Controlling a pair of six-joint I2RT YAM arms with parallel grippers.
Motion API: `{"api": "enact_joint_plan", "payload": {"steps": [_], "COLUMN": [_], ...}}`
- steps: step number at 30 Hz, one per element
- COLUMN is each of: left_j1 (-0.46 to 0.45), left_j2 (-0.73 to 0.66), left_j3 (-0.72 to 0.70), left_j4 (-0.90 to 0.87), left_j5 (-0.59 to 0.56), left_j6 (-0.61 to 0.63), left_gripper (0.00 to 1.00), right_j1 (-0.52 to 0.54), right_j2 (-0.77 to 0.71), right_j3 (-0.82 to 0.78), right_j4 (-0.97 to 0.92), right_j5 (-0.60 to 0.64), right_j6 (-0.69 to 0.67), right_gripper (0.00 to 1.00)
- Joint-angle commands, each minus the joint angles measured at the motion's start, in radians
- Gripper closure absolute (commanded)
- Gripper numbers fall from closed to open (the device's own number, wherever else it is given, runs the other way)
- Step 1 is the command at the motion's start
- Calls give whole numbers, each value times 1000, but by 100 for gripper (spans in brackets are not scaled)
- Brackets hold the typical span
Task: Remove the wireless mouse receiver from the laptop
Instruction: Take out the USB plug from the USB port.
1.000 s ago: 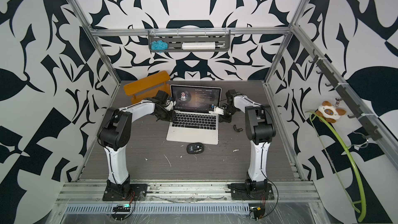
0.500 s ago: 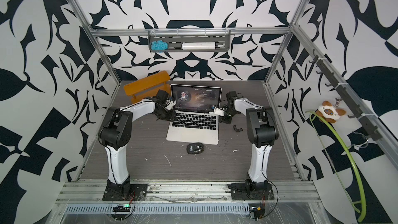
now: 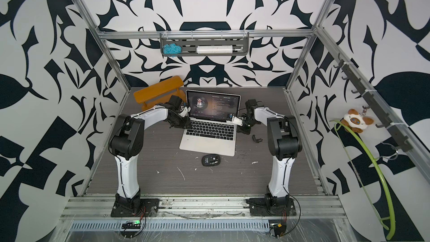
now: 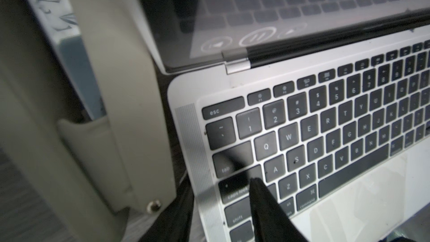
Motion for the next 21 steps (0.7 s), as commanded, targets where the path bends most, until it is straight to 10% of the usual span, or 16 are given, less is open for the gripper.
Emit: {"api": "enact_joint_plan", "payload": {"steps": [1, 3, 4, 5, 7, 8, 21], "left_j1": [-21, -21, 173, -36, -38, -37, -38], "left_j2": [188, 184, 184, 182, 178, 180, 189], "left_j3": [-88, -11, 97, 96, 91, 92, 94], "left_j4": [-39, -39, -39, -39, 247, -362, -375], "left_j5": [-4, -158, -159, -159, -157, -157, -176], "left_j6": [12, 19, 18, 18, 18, 18, 17], "left_gripper": [74, 75, 75, 75, 75, 75, 76], "right_j1": [-7, -9, -12, -16, -20, -20, -50], "right_j2": [-4, -9, -15, -21, -33, -38, -71], "right_j3": [-44, -55, -65, -75, -94, -100, -129], "right_j4": [-51, -49, -45, -39, -24, -22, 13], "right_j5": [45, 54, 59, 62, 70, 74, 79], "right_j6": [12, 15, 16, 16, 20, 19, 55], "right_gripper": [100, 100, 100, 100, 100, 100, 100]}}
